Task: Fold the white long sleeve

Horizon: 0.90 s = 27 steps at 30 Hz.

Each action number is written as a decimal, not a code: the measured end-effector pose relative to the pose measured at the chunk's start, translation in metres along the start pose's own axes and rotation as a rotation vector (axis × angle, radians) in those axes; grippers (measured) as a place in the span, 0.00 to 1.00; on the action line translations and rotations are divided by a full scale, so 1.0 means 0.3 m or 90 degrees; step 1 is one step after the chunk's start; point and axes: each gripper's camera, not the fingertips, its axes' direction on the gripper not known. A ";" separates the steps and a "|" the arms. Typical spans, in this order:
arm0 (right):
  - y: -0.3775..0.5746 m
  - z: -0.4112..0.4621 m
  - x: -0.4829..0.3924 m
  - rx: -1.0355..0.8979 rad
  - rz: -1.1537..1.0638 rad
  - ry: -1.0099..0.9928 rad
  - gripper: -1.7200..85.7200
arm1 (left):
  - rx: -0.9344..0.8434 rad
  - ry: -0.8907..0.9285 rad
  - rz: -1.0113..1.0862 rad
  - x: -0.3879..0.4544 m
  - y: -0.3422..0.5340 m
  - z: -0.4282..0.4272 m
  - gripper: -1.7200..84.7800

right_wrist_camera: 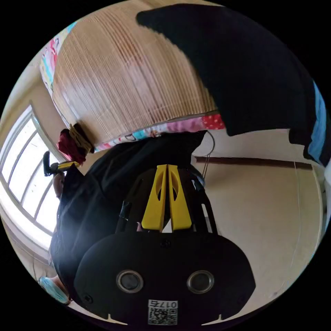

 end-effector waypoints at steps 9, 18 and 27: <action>0.403 -0.342 0.287 0.427 0.047 -0.077 0.07 | 0.163 0.161 0.141 0.303 -0.246 -0.069 0.01; 0.240 -0.455 0.123 0.567 0.104 0.047 0.21 | 0.407 0.161 0.269 0.462 -0.166 0.011 0.01; 0.449 -0.277 -0.102 0.547 0.079 0.181 0.04 | 0.695 -0.056 -0.046 0.251 0.158 0.156 0.10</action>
